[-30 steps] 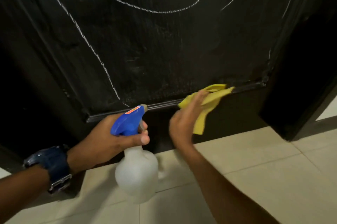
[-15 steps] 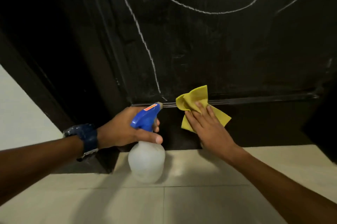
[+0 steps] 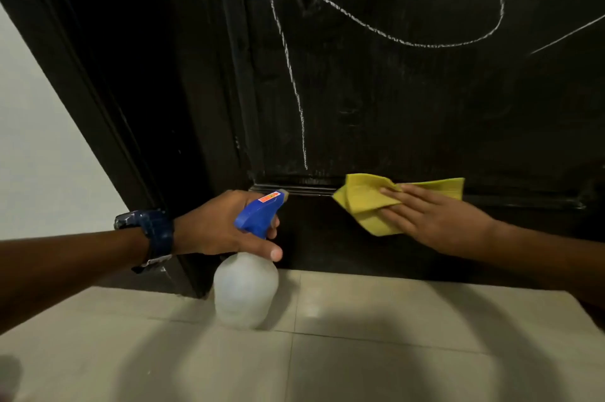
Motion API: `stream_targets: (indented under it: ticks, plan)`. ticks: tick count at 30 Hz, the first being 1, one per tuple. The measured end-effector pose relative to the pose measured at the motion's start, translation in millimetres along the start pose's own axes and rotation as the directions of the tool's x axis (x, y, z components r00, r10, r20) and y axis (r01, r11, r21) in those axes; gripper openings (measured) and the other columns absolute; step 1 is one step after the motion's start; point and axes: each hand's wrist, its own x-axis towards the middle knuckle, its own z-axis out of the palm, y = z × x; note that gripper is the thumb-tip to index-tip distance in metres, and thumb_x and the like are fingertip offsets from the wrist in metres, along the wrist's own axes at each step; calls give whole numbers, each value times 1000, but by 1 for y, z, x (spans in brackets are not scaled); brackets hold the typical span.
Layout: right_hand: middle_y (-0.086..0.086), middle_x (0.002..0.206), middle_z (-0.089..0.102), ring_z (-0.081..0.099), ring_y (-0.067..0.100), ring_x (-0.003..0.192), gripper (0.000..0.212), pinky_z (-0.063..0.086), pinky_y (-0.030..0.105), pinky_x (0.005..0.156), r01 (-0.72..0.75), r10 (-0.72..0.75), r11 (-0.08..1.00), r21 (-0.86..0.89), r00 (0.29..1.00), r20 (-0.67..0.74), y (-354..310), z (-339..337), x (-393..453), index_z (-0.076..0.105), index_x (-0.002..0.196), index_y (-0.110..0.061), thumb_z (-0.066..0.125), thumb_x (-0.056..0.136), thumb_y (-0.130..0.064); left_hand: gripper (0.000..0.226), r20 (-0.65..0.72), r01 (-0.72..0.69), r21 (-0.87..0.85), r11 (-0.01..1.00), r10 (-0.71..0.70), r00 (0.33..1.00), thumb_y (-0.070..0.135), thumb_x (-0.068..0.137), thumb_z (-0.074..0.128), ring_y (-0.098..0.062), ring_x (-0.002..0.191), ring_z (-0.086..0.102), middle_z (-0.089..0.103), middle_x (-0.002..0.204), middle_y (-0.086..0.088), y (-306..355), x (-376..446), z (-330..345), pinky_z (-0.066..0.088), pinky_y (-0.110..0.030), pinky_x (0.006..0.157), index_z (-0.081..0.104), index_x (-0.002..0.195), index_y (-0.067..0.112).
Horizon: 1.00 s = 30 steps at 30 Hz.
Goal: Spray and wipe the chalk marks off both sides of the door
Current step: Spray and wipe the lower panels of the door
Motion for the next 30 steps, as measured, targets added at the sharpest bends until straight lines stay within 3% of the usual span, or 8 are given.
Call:
stream_targets:
  ticks: [4,6,8,11,13,16,22,30]
  plan:
    - [32,147,40,17,44,150,61,4,55,122,-36,46,996,-82,992,118,26,30,-102,28,148,4,37,91,-16,76,26,-18,-16,1000,19,999,73,48,86,-17,90,73,75,96,1,1,-3,5,61,-39,84,69,97,18]
    - [32,140,51,38,50,139,75,27,63,114,-77,82,997,-29,969,233,35,20,-121,40,144,4,72,78,-12,76,23,-27,-31,999,28,999,74,46,86,-18,89,73,75,96,1,2,0,8,60,-42,84,70,95,18]
    - [28,130,62,64,49,111,93,54,61,84,-134,93,984,114,946,309,42,8,-126,45,137,1,91,57,-13,71,15,-42,-58,997,43,999,73,44,88,-19,90,73,75,97,0,2,3,11,59,-45,86,72,92,24]
    - [26,157,31,54,41,123,71,52,50,97,-109,68,989,103,938,341,43,4,-146,15,156,-2,50,96,-17,65,-10,-72,-117,991,72,997,70,41,91,-21,90,74,76,98,-3,3,7,12,59,-45,85,72,91,34]
    - [23,161,22,49,40,127,62,50,48,101,-241,138,959,148,856,499,44,0,-164,11,158,-3,28,100,-16,66,-13,-95,-147,985,94,996,69,39,93,-22,88,74,76,96,-4,2,12,14,60,-45,84,73,92,35]
    - [22,153,38,60,40,113,61,59,46,83,-311,235,949,42,792,563,48,4,-191,32,155,-5,49,98,-17,71,-48,-104,-173,979,97,994,67,34,94,-24,85,75,77,91,-5,2,15,16,61,-47,81,74,93,35]
    - [17,153,31,48,33,130,51,52,38,94,-435,317,900,38,712,626,51,5,-205,29,152,-8,37,104,-23,71,-39,-122,-175,977,116,992,67,32,95,-24,84,75,77,91,-3,0,31,23,61,-51,79,74,95,41]
    - [6,136,40,56,21,112,49,56,29,78,-686,493,720,102,610,620,39,15,-193,40,140,-16,55,94,-22,40,124,-214,-98,972,225,966,39,59,96,-20,78,72,74,90,-9,66,61,58,58,-30,72,72,88,27]
